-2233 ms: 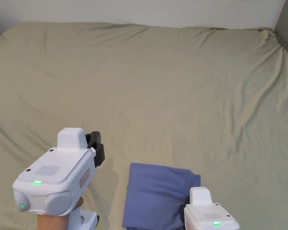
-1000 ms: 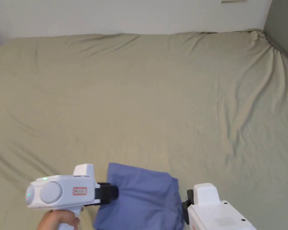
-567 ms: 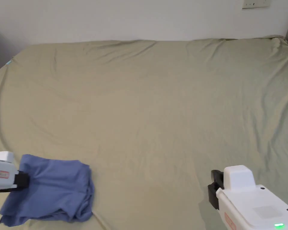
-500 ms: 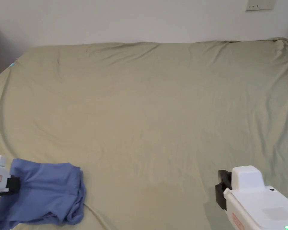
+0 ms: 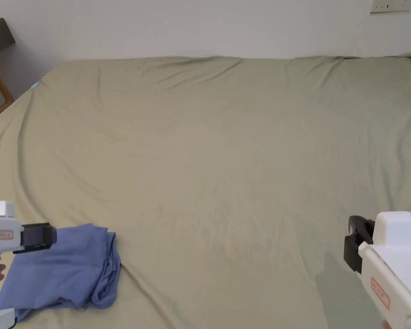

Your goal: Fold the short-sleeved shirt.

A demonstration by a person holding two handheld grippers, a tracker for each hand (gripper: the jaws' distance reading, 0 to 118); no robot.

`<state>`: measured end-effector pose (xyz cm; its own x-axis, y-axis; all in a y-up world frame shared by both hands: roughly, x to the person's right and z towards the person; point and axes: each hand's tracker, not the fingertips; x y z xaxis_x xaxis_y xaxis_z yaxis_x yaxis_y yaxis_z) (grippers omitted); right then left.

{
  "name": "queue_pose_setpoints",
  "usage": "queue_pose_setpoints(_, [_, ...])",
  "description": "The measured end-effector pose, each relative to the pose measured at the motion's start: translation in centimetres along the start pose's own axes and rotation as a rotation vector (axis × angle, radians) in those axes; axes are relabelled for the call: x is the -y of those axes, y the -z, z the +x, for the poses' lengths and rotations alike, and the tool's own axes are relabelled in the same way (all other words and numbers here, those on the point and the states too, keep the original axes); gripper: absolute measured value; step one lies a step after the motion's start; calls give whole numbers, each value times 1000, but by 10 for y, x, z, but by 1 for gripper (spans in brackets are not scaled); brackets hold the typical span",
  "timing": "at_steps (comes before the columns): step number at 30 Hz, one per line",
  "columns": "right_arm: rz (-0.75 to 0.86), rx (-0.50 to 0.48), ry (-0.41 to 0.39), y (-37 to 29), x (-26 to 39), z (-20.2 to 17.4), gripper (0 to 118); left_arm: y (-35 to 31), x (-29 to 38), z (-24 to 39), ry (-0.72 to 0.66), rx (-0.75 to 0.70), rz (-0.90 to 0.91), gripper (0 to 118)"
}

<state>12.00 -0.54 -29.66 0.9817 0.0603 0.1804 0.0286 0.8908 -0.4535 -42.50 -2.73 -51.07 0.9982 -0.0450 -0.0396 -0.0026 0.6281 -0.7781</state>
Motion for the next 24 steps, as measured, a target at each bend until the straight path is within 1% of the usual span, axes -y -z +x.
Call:
queue_pose_setpoints(4, [73, 4, 15, -19, -14, 11, 2, -58, -15, 29, -7, 46, 179, 110])
queue_pose_setpoints(6, [115, 16, 11, -31, -23, 17, 2, -92, -20, 48, -9, 59, 288, 105])
queue_pose_setpoints(8, [165, 26, 4, -43, -33, 24, 2, -131, -22, 75, 33, 63, 419, 104])
queue_pose_setpoints(13, [290, 83, -8, -73, -56, 41, 2, -208, -10, 141, 149, 96, 669, 104])
queue_pose_setpoints(17, [356, 123, -22, -91, -70, 53, 2, -241, 11, 192, 152, 147, 823, 104])
queue_pose_setpoints(22, [415, 174, -52, -109, -76, 66, 2, -253, 40, 247, 141, 201, 945, 104])
queue_pose_setpoints(24, [426, 183, -54, -114, -74, 71, 2, -253, 53, 267, 152, 185, 979, 104])
